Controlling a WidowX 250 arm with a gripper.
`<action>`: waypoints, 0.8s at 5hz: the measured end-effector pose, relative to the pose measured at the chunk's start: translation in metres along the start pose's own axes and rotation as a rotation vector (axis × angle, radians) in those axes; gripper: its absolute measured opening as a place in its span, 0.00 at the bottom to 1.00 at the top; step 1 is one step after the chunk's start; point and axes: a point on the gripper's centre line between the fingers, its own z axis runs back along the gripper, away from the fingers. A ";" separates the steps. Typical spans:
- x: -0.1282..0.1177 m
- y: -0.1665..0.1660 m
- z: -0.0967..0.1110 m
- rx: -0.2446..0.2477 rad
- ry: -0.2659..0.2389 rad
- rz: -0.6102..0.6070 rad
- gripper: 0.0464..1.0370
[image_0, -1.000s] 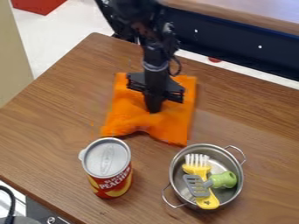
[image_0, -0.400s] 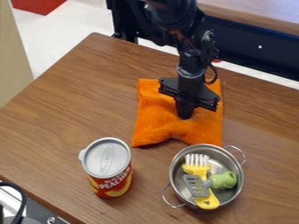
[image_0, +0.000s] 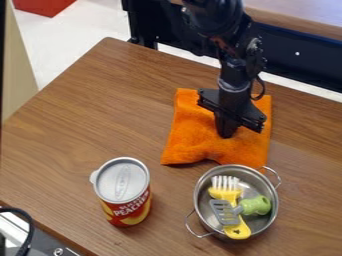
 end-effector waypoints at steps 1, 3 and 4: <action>-0.001 -0.003 0.001 -0.004 0.011 -0.044 0.01; -0.005 -0.005 0.001 -0.014 0.037 -0.051 0.01; 0.000 0.004 0.015 -0.027 0.032 0.002 0.01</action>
